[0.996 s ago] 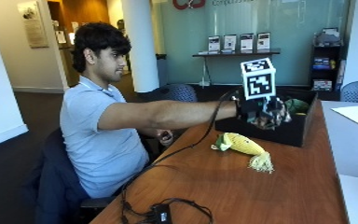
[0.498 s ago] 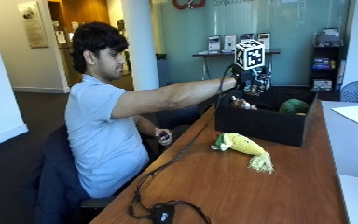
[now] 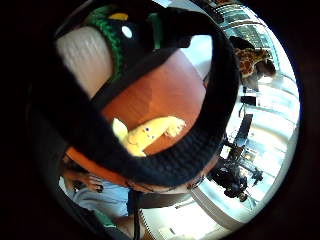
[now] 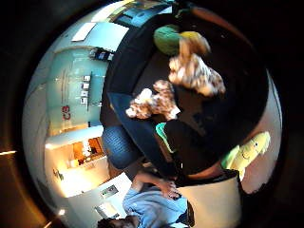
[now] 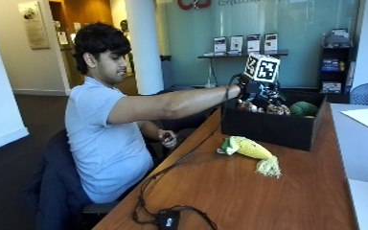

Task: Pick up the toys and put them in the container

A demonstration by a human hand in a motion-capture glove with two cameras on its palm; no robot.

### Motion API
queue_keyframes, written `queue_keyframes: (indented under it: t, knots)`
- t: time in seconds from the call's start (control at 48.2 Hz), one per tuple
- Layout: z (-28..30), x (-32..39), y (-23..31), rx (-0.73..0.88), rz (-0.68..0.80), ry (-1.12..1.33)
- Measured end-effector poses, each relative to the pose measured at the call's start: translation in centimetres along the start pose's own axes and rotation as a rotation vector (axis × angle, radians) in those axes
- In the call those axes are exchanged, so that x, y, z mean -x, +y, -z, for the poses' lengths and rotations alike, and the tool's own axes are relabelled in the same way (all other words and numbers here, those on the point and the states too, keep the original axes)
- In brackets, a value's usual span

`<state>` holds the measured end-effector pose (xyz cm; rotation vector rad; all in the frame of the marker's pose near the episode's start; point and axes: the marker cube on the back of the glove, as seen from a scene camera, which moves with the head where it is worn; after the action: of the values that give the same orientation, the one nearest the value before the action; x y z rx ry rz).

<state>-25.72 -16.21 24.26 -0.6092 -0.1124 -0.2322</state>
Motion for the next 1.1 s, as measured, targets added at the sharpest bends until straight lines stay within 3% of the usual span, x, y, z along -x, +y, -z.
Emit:
queue_keyframes:
  t: [0.436, 0.601, 1.099]
  knots:
    - [-4.9, -10.7, 8.6, 0.000, -0.105, -0.089]
    - [-7.5, -12.1, 10.9, -0.022, -0.195, -0.146]
    - [-10.6, -11.9, 14.4, -0.023, -0.273, -0.235]
